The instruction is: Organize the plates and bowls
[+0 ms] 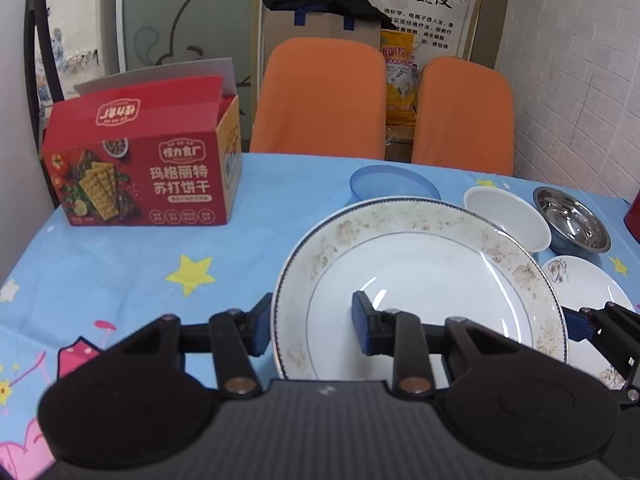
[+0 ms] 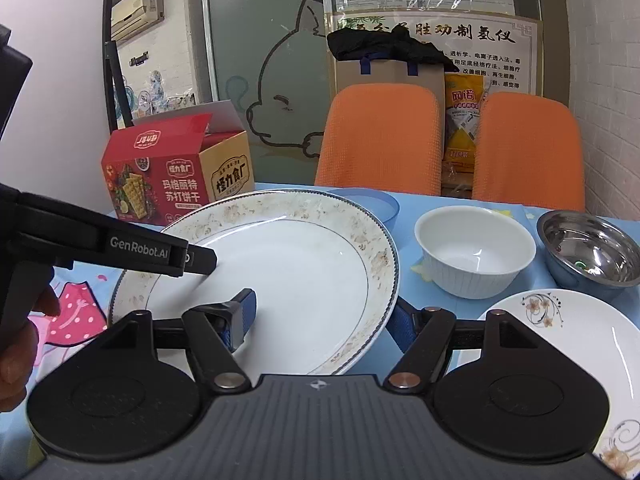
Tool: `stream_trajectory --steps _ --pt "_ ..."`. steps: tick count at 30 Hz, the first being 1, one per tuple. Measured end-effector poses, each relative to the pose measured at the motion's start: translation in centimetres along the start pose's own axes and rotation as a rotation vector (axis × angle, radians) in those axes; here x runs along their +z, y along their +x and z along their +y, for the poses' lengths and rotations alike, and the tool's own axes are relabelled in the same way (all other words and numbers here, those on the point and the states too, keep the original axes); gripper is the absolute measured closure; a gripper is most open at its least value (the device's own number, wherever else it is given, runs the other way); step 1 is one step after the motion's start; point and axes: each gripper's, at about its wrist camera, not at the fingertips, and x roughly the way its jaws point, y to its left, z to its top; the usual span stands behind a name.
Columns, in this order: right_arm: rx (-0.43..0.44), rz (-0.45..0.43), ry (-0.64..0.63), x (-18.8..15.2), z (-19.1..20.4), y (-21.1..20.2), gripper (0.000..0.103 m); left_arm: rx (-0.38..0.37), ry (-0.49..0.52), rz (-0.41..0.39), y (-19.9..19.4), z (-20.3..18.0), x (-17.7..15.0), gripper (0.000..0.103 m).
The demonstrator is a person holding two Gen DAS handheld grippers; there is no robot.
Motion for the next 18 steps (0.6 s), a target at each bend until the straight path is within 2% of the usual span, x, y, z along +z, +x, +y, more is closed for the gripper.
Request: stream_trajectory --steps 10,18 --pt "0.020 0.027 0.010 -3.2 3.6 -4.9 0.000 0.023 -0.031 0.026 -5.1 1.1 -6.1 0.075" --pt "0.040 0.065 0.000 -6.3 6.2 -7.1 0.000 0.053 -0.057 0.066 -6.6 2.2 -10.2 0.077"
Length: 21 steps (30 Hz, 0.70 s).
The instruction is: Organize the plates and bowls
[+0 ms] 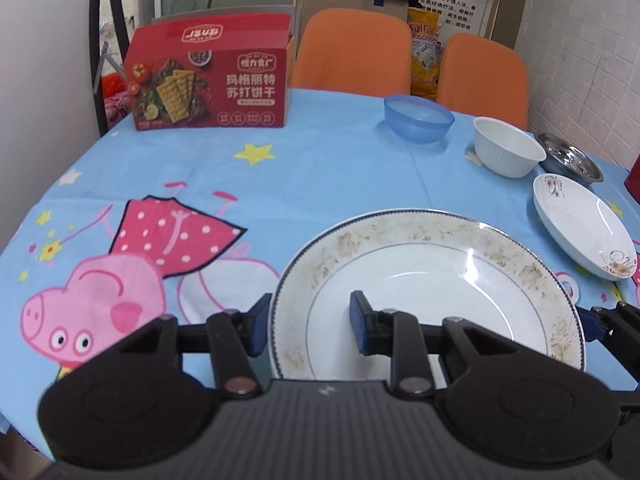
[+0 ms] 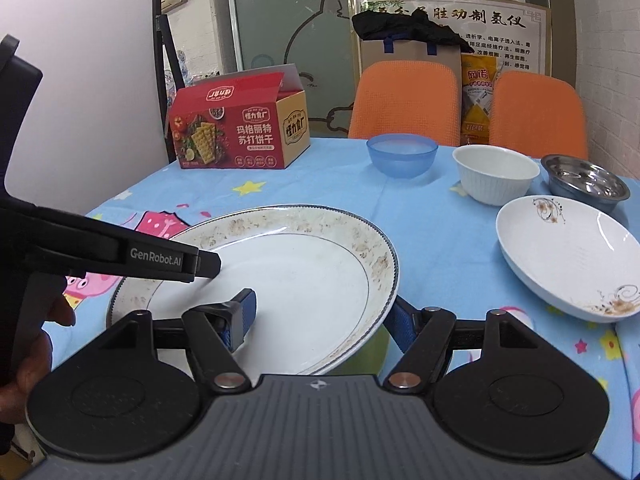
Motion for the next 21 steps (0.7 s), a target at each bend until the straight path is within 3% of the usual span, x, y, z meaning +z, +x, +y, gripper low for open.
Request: stream_trajectory --steps 2,8,11,13,17,21 --pt "0.004 0.011 0.001 -0.4 0.3 0.1 0.000 0.013 0.012 0.001 0.1 0.0 -0.4 0.082" --pt "0.010 0.016 -0.022 -1.0 0.7 0.6 0.000 0.015 0.046 -0.019 0.5 -0.2 -0.9 0.081" --pt "0.016 0.035 -0.004 -1.1 0.3 0.9 0.000 -0.003 0.044 -0.028 0.4 -0.1 -0.7 0.069" --pt "0.026 0.038 0.008 -1.3 0.2 0.9 0.000 -0.027 0.024 -0.035 0.3 0.3 -0.5 0.067" --pt "-0.049 -0.041 -0.062 -1.1 1.2 -0.2 0.000 -0.025 -0.006 -0.068 -0.4 0.6 0.3 0.062" --pt "-0.024 -0.133 -0.069 -0.4 1.4 -2.0 0.000 -0.023 -0.007 -0.090 -1.3 0.4 0.7 0.057"
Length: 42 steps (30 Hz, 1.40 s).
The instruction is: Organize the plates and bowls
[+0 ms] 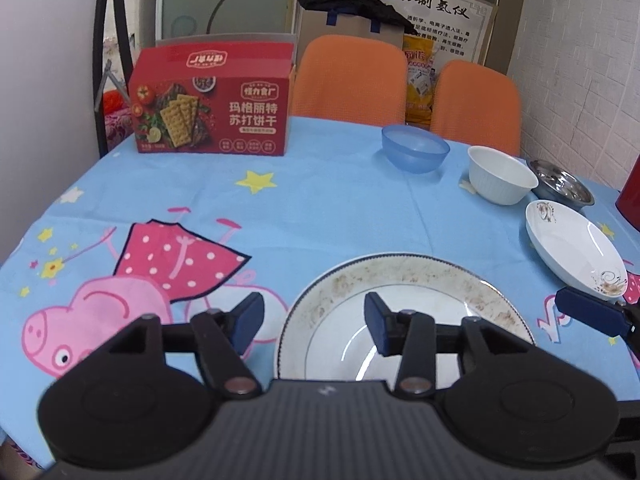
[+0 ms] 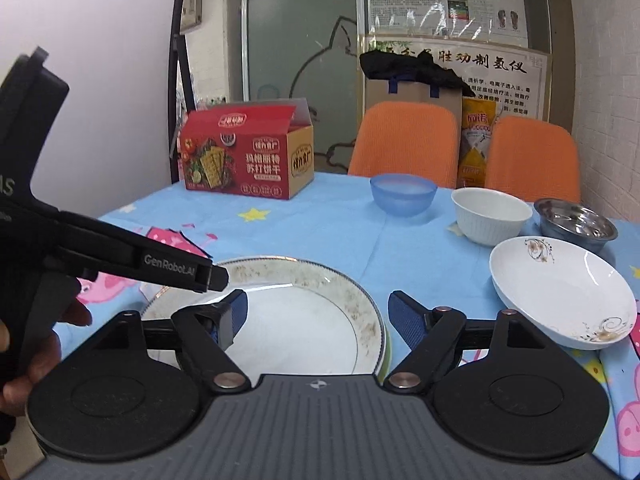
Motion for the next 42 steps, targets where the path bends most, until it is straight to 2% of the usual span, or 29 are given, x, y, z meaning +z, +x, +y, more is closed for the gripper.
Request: stream_trajectory --steps 5,8,18,29,42 --pt "-0.009 -0.005 0.024 0.1 -1.2 -0.6 0.000 -0.013 0.016 -0.003 -0.7 -1.0 -0.2 0.043" --pt "-0.026 0.003 0.081 -0.2 -2.8 -0.9 0.000 -0.023 0.033 0.002 -0.7 -2.1 -0.4 0.026" --pt "-0.159 -0.015 0.244 -1.8 -9.3 -3.3 0.000 -0.067 0.137 0.010 -0.6 -7.5 -0.3 0.025" --pt "-0.230 -0.019 0.343 -3.1 -14.5 -4.9 0.000 -0.097 0.203 0.018 0.8 -12.6 1.2 0.025" --pt "-0.305 -0.033 0.410 -2.6 -20.0 -4.9 0.000 -0.094 0.267 0.055 3.7 -15.3 2.7 0.025"
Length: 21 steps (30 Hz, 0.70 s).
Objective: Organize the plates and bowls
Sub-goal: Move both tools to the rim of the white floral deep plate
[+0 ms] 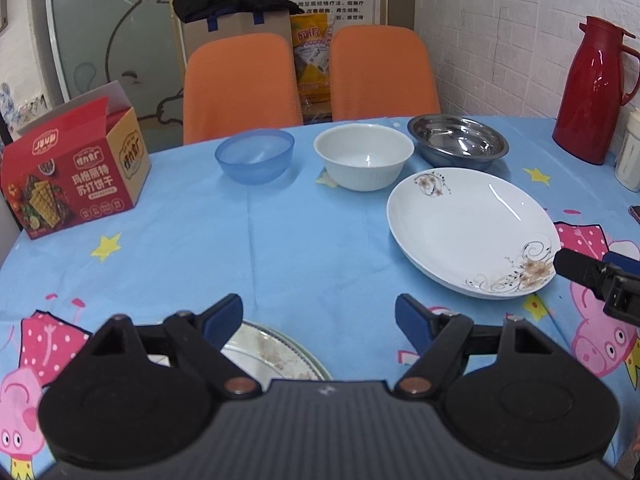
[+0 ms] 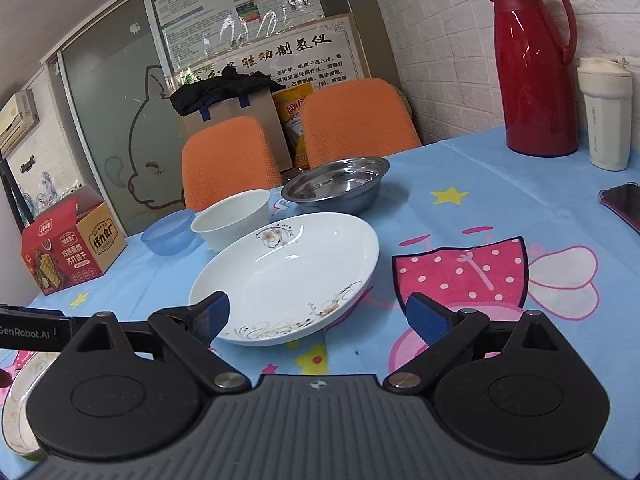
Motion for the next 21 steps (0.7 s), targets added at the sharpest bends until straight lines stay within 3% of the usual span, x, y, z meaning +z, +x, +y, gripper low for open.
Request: stream_trajectory --steps 12,21 --pt "0.000 0.067 -0.063 3.4 -0.7 5.4 0.000 -0.006 0.050 0.018 2.8 -1.1 2.5 0.025" --pt "-0.001 0.132 -0.038 3.3 -1.2 7.3 0.000 -0.220 -0.034 0.103 8.2 -1.5 6.1 0.025"
